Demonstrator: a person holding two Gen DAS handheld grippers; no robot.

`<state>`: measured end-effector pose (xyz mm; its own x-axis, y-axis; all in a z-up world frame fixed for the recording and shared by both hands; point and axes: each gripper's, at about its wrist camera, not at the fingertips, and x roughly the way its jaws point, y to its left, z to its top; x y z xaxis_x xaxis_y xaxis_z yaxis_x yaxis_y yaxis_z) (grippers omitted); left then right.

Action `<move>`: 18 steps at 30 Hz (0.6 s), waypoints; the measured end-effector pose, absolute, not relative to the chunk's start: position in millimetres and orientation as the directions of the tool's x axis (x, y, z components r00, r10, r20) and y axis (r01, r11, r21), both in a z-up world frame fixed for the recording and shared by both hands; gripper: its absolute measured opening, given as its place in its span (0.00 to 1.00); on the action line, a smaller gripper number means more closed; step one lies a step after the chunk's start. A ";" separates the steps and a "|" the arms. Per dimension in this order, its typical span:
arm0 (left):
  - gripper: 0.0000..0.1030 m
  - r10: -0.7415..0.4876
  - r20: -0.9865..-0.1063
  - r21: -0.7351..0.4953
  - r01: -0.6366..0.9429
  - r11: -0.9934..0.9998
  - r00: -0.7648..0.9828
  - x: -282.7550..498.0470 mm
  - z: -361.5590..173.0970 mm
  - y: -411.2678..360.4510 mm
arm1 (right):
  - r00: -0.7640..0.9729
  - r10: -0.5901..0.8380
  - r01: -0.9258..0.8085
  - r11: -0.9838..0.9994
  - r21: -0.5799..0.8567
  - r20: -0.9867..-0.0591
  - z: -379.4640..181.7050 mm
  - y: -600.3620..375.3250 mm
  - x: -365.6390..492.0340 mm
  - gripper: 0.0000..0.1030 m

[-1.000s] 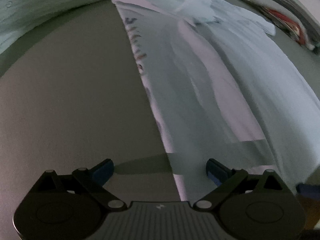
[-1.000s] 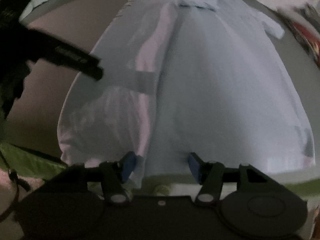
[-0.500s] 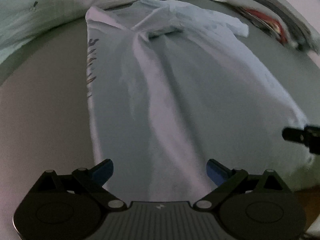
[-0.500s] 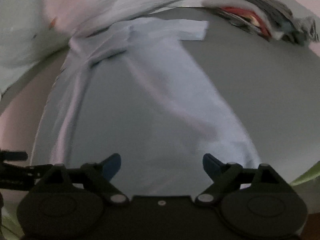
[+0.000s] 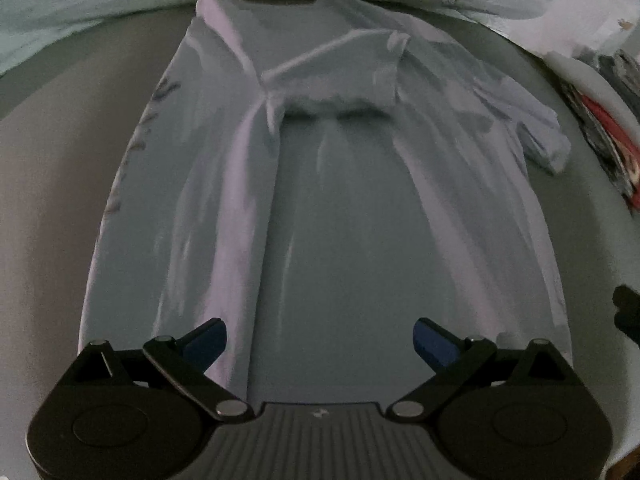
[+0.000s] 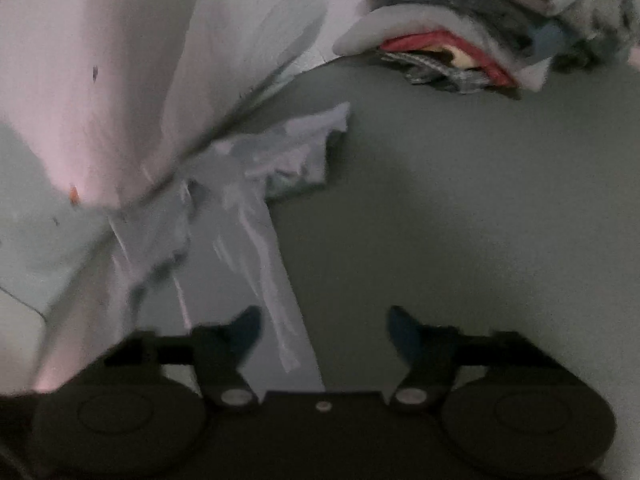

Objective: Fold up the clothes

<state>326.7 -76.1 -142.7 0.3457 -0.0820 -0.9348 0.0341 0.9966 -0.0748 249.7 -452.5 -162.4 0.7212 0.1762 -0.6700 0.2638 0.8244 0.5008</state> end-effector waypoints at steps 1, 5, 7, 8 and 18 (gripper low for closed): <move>0.96 -0.072 -0.934 -0.065 0.030 0.997 0.350 335.1 -142.0 -78.4 | 0.732 0.202 0.255 0.805 0.536 -0.651 -164.3 -455.5 258.7 0.59; 0.96 -0.053 -0.927 -0.049 0.019 0.999 0.373 368.4 -137.1 -84.5 | 0.757 0.272 0.236 0.733 0.637 -0.594 -172.5 -460.7 301.3 0.59; 0.96 -0.050 -0.920 -0.048 0.016 0.999 0.388 385.3 -133.9 -86.4 | 0.760 0.243 0.254 0.743 0.620 -0.602 -174.5 -461.3 325.6 0.59; 0.96 -0.048 -0.917 -0.045 0.017 0.999 0.397 395.2 -133.2 -88.3 | 0.762 0.221 0.260 0.756 0.601 -0.609 -173.9 -462.1 336.5 0.60; 0.96 -0.033 -0.891 -0.015 0.043 0.999 0.453 499.3 -142.0 -107.3 | 0.790 0.013 0.294 0.869 0.398 -0.613 -179.1 -502.4 465.4 0.79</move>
<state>499.3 -107.3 -142.0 0.4532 -0.0327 -0.8908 0.0427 0.9990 -0.0150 465.4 -502.4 -179.1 0.7901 0.0132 -0.6128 0.2940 0.8691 0.3978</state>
